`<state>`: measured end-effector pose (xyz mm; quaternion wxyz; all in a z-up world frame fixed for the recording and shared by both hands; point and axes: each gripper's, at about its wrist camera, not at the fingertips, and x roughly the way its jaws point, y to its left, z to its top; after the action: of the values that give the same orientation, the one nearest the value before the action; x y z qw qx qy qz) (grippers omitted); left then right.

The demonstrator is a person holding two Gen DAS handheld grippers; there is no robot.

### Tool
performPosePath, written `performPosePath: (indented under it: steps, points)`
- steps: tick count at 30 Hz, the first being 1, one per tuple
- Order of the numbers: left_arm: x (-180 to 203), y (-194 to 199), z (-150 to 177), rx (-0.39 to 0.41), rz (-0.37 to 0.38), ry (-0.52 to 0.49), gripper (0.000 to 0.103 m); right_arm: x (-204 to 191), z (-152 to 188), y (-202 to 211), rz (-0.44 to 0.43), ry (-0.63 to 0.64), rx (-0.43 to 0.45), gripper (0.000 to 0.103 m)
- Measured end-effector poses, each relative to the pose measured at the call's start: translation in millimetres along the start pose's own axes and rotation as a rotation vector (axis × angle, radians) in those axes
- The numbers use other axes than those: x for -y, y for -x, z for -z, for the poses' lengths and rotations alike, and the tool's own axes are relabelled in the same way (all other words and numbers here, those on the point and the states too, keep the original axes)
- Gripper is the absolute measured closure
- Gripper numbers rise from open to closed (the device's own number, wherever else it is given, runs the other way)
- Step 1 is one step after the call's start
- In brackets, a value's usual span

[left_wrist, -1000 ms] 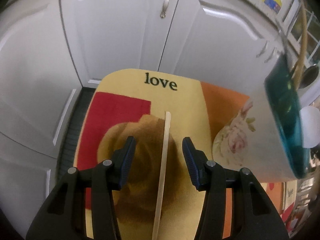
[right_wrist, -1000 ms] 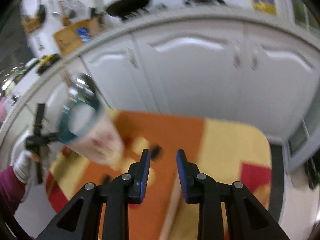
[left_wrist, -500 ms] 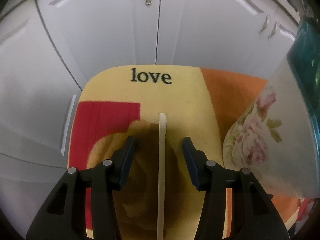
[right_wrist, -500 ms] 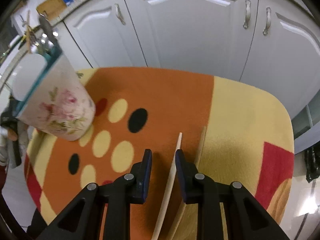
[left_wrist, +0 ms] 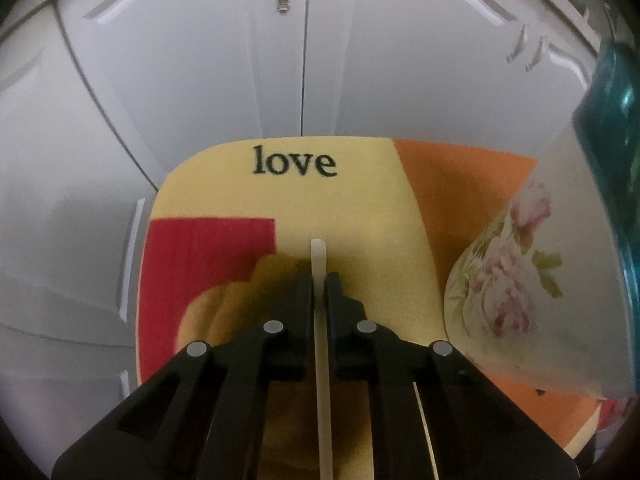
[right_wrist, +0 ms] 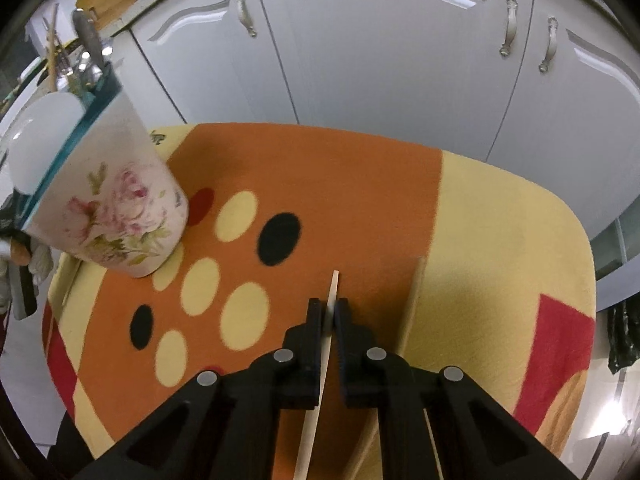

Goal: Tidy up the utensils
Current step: 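Grasp another pale chopstick with the right tool while the left grasps one too, then lift both pale chopsticks and carry them over the holder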

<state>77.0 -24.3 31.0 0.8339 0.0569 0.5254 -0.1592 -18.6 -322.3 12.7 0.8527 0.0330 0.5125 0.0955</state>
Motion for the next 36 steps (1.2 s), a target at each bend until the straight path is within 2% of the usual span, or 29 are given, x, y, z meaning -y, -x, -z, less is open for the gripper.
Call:
performPosePath:
  steps: [8, 17, 26, 32, 36]
  points:
    - [-20, 36, 33, 0.072, 0.043, 0.091, 0.098, -8, 10, 44, -0.131, -0.037, 0.092, 0.098]
    - [-24, 97, 64, 0.198, 0.126, 0.179, 0.098, -32, 16, 70, -0.211, -0.038, 0.171, 0.098]
    - [-12, 160, 60, 0.349, 0.237, 0.249, 0.098, -49, 25, 98, -0.245, -0.011, 0.238, 0.098]
    - [0, 190, 48, 0.426, 0.255, 0.229, 0.098, -56, 25, 122, -0.26, 0.015, 0.289, 0.098]
    - [14, 203, 40, 0.476, 0.238, 0.201, 0.098, -62, 23, 138, -0.268, 0.031, 0.328, 0.098]
